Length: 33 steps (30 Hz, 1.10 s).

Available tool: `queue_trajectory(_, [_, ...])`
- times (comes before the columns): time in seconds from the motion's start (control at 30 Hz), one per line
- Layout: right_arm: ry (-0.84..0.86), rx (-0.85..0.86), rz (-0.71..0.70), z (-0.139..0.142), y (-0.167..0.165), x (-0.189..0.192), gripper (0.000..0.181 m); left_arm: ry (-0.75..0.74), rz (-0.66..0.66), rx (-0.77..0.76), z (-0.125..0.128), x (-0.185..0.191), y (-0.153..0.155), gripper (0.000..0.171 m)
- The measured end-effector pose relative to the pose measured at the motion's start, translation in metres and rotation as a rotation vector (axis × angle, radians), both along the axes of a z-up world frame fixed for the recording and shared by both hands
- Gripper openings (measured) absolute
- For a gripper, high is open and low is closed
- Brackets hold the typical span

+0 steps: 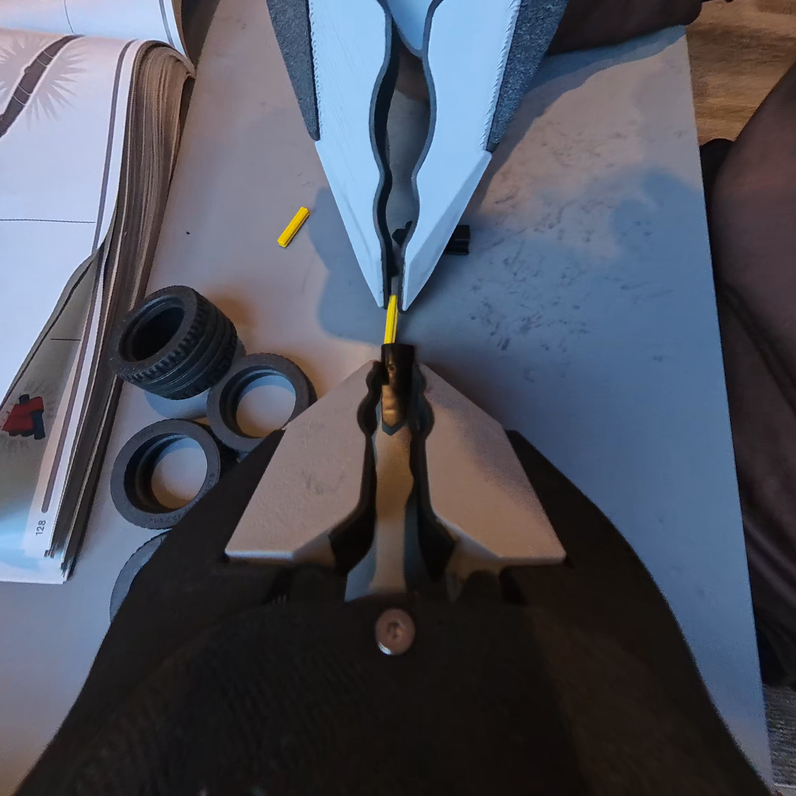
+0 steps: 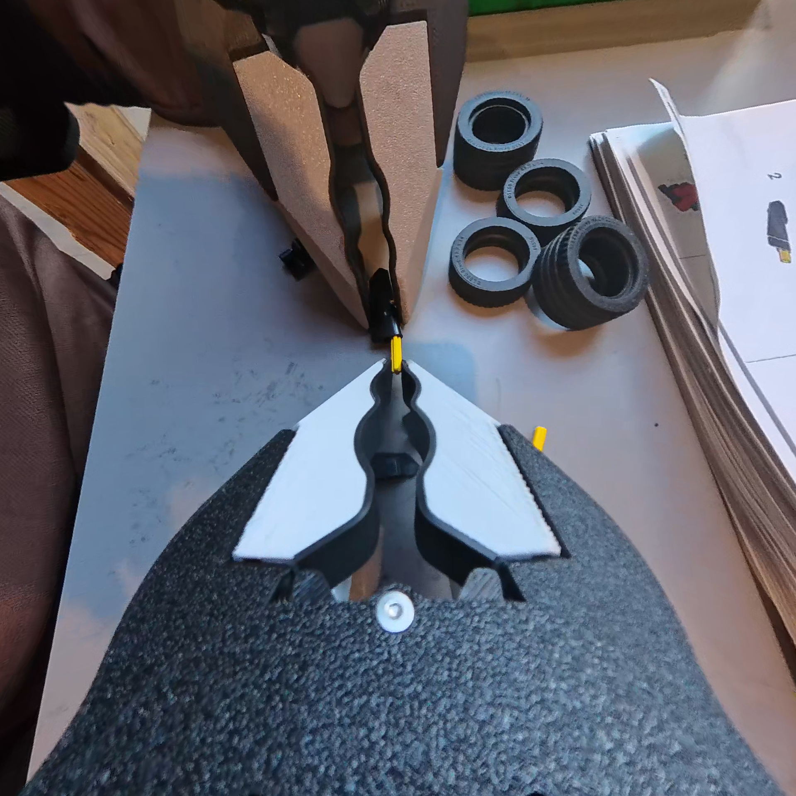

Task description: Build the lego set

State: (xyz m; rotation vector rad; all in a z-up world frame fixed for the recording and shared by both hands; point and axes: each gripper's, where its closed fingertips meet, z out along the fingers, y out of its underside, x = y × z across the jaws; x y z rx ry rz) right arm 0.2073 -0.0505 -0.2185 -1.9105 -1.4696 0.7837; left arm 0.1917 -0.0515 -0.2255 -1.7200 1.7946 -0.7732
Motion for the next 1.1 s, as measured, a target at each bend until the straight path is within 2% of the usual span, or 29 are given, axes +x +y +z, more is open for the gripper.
queue_trajectory(0.2, [-0.026,-0.035,0.04,-0.006,-0.008,0.0,0.002,0.0,-0.043,0.009,0.0,-0.001,-0.007,0.011])
queue_trajectory(0.4, [-0.043,0.011,0.039,-0.007,-0.007,0.0,0.002,-0.002,-0.052,0.021,0.0,-0.001,-0.008,0.012])
queue_trajectory(0.5, [-0.046,0.026,0.09,-0.007,-0.013,-0.001,0.001,-0.003,-0.069,0.029,0.0,-0.001,-0.011,0.011])
queue_trajectory(0.77, [-0.024,-0.091,0.095,-0.007,-0.013,-0.003,0.001,-0.008,-0.104,0.114,0.0,-0.002,-0.015,0.01])
queue_trajectory(0.93, [-0.043,-0.029,0.13,-0.007,-0.014,-0.008,0.001,-0.008,-0.115,0.12,0.001,0.0,-0.017,0.01])
queue_trajectory(1.1, [-0.033,-0.074,0.122,-0.007,-0.012,-0.008,0.002,-0.007,-0.108,0.092,0.0,0.0,-0.017,0.01])
